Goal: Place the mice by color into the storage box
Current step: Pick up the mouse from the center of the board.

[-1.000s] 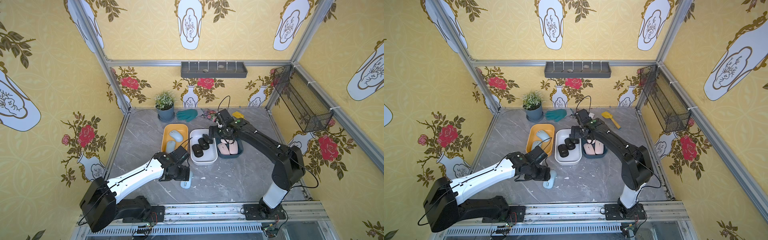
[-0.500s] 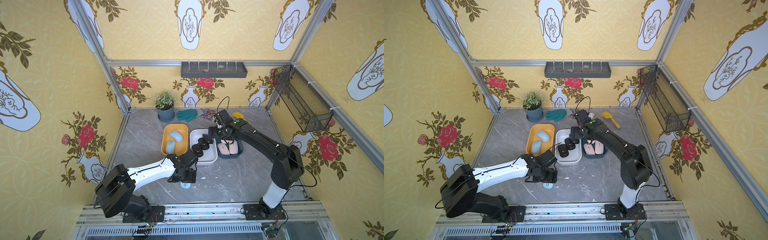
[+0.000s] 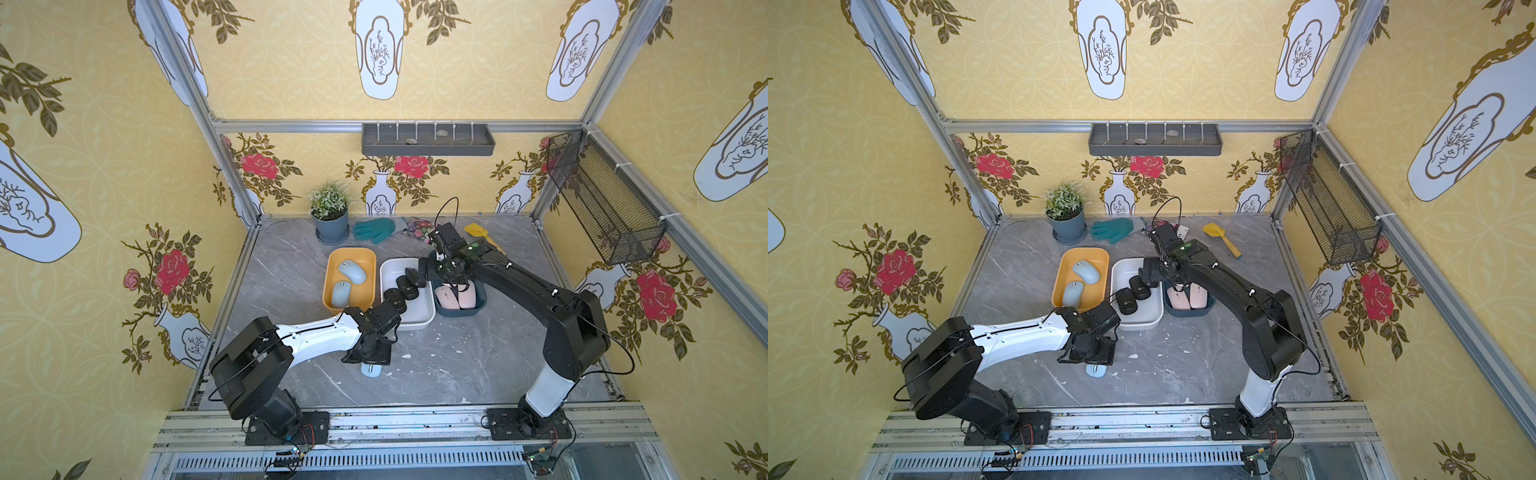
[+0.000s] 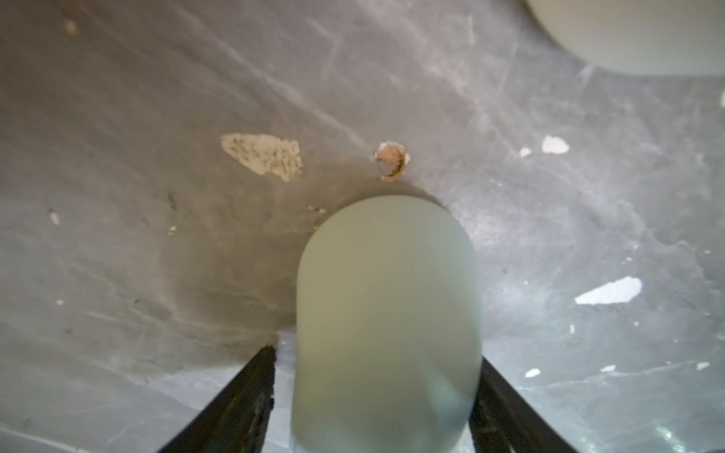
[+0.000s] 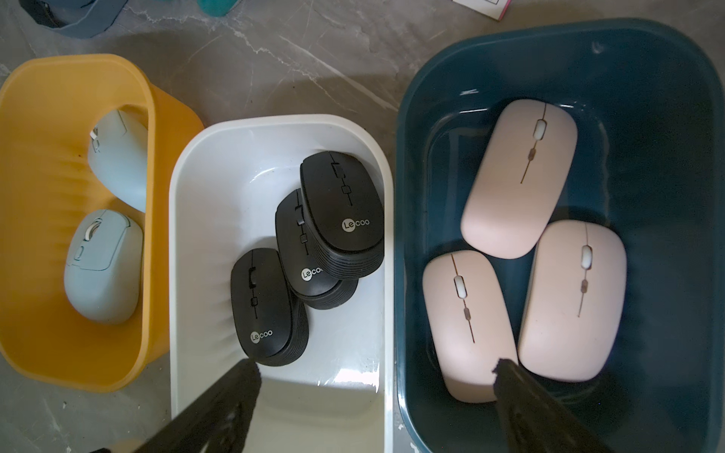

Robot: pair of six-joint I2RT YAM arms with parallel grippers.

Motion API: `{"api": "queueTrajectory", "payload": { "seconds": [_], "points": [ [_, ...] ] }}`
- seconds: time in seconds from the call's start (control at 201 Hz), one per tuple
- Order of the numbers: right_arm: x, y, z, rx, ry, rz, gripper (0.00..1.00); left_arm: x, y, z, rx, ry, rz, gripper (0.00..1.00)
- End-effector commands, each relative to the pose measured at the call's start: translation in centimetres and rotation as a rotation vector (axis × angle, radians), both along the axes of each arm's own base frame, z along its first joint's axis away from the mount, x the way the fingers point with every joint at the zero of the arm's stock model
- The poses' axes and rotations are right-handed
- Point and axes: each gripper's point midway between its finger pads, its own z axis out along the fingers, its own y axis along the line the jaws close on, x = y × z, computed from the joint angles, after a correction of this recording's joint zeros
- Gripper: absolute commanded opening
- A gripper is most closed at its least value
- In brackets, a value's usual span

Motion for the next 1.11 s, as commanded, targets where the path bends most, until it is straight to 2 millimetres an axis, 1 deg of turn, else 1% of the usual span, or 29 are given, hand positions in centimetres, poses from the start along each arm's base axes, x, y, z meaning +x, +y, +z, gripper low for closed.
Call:
{"api": "queueTrajectory", "payload": {
  "seconds": [0.0,0.124,0.289,0.498,0.563,0.612,0.926,1.011,1.1],
  "points": [
    [0.4,-0.1,0.5,0.004,-0.031,-0.001,0.95,0.2,0.4,-0.3,0.031,-0.005,0.009,0.74],
    [0.4,0.0,0.3,0.006,-0.027,0.001,0.95,0.1,0.7,-0.4,0.047,0.001,0.009,0.71],
    [0.3,0.1,0.1,0.013,-0.025,0.001,0.95,0.3,0.8,-0.1,0.052,-0.013,0.008,0.65],
    [0.2,0.2,-0.3,0.008,-0.016,0.005,0.95,0.3,0.7,0.0,0.056,-0.004,-0.007,0.52],
    [0.3,0.1,-0.2,0.01,-0.019,0.004,0.95,0.3,0.5,0.2,0.046,-0.006,-0.011,0.49],
    [0.3,0.2,0.0,0.015,-0.023,0.005,0.95,0.4,0.3,0.4,0.035,-0.009,-0.012,0.44],
    [0.1,0.1,0.0,0.017,-0.025,0.005,0.95,0.1,0.6,1.0,0.026,-0.009,-0.005,0.43],
    [0.1,0.1,0.0,0.019,-0.024,0.006,0.95,0.2,0.8,2.0,0.035,-0.018,-0.003,0.44],
    [0.2,0.1,0.1,0.021,-0.026,0.005,0.95,0.3,0.9,3.8,0.028,-0.039,-0.002,0.44]
  ]
}}
